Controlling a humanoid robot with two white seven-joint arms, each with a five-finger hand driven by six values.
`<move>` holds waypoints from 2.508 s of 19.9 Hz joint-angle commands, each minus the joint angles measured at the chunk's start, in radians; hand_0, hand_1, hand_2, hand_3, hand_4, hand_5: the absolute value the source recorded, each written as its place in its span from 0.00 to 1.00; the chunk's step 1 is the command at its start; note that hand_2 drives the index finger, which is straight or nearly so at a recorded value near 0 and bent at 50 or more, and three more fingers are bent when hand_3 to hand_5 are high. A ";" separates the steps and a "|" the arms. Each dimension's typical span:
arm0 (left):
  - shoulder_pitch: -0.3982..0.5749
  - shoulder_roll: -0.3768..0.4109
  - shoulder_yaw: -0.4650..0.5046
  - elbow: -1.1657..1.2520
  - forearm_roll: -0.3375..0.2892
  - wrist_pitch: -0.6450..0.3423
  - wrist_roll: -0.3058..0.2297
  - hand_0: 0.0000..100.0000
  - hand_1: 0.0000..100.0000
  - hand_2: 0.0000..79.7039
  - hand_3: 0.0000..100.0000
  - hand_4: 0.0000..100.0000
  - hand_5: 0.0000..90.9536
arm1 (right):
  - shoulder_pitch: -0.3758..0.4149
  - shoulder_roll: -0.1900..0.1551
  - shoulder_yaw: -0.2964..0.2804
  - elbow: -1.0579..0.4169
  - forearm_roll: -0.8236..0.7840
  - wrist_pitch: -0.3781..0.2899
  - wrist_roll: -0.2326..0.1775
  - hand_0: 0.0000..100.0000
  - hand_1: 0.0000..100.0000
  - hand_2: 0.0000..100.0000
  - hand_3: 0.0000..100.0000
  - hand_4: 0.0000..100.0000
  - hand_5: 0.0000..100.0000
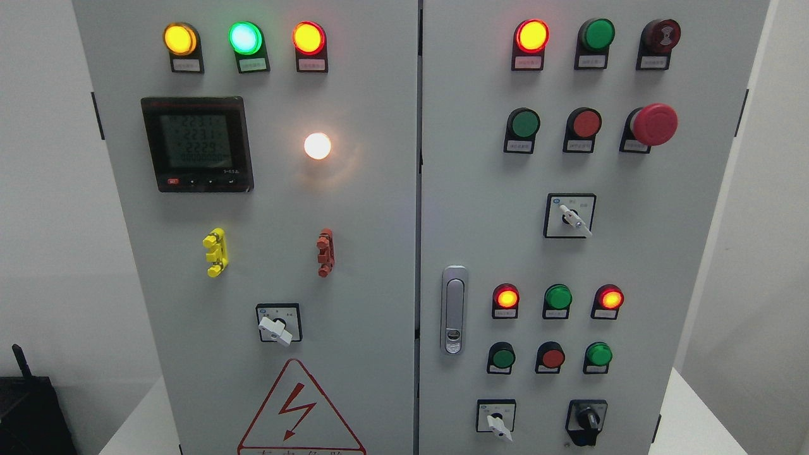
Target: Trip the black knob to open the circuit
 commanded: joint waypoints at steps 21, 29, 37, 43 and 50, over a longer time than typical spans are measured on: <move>0.000 0.000 0.000 -0.025 0.000 0.000 0.000 0.12 0.39 0.00 0.00 0.00 0.00 | 0.083 -0.058 0.010 -0.785 -0.015 -0.178 -0.100 0.00 0.05 0.00 0.41 0.33 0.05; 0.000 0.000 0.000 -0.025 0.000 0.000 0.000 0.12 0.39 0.00 0.00 0.00 0.00 | 0.149 -0.091 0.023 -1.067 -0.161 -0.221 -0.168 0.00 0.02 0.00 0.64 0.52 0.32; 0.000 0.000 0.001 -0.025 0.000 0.000 0.000 0.12 0.39 0.00 0.00 0.00 0.00 | 0.212 -0.109 0.017 -1.359 -0.169 -0.222 -0.181 0.00 0.01 0.00 0.76 0.67 0.54; 0.000 0.000 0.000 -0.025 0.000 0.000 0.000 0.12 0.39 0.00 0.00 0.00 0.00 | 0.218 -0.107 0.007 -1.523 -0.170 -0.216 -0.202 0.00 0.01 0.00 0.81 0.73 0.61; 0.000 0.000 0.000 -0.025 0.000 0.000 0.000 0.12 0.39 0.00 0.00 0.00 0.00 | 0.188 -0.114 -0.019 -1.577 -0.172 -0.221 -0.248 0.00 0.00 0.00 0.90 0.84 0.75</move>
